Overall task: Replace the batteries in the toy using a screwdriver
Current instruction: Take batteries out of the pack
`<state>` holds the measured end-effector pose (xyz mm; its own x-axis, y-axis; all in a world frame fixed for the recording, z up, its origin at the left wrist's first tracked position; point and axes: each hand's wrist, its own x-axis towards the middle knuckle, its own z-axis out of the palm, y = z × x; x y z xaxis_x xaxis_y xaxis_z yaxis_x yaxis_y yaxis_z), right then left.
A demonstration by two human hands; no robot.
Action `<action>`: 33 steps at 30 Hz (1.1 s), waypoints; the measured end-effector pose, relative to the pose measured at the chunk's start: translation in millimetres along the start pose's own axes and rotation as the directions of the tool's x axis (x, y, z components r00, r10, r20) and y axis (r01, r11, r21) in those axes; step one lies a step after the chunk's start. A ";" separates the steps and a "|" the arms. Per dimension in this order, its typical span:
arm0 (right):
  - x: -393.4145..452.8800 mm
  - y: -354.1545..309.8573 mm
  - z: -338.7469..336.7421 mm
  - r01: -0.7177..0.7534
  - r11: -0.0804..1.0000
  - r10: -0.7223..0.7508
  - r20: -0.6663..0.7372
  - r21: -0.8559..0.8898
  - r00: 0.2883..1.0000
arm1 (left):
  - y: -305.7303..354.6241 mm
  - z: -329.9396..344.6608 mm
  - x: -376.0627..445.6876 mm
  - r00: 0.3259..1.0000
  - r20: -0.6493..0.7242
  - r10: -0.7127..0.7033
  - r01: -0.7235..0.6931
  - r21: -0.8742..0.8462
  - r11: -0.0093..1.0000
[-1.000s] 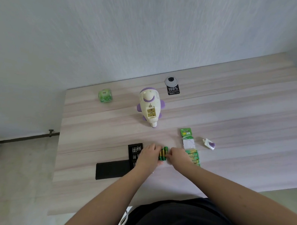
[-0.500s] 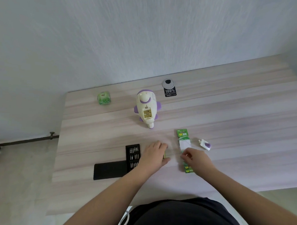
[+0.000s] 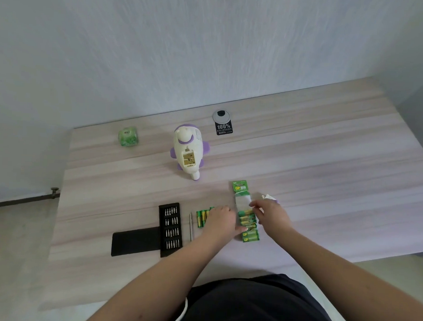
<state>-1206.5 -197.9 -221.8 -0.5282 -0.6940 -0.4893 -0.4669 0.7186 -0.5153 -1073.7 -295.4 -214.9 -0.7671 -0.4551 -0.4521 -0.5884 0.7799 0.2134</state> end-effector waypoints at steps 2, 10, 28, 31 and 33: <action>4.8 1.1 1.9 0.017 1.000 -0.016 0.036 -0.025 0.999 | 2.3 1.3 3.1 1.000 0.006 -0.015 0.015 -0.005 1.000; 14.3 13.6 -2.2 0.128 0.963 -0.100 0.128 -0.237 0.987 | 3.9 7.4 11.0 0.998 0.048 -0.047 0.047 0.016 0.999; 14.5 14.8 -0.4 0.071 0.954 -0.044 0.096 -0.292 0.994 | 4.2 9.4 19.8 0.994 0.090 -0.061 0.061 0.006 0.998; 14.7 12.2 -2.9 0.108 0.948 -0.076 0.115 -0.299 0.990 | 4.3 8.7 20.8 0.993 0.098 -0.059 0.058 0.008 0.998; 15.0 8.5 -3.3 0.135 0.938 -0.094 0.141 -0.320 0.985 | 4.6 8.4 21.1 0.993 0.102 -0.059 0.058 0.015 0.998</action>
<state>-1220.7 -202.0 -231.3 -0.3764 -0.7578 -0.5330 -0.7363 0.5938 -0.3244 -1090.5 -297.9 -230.7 -0.7011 -0.4543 -0.5496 -0.6278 0.7588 0.1737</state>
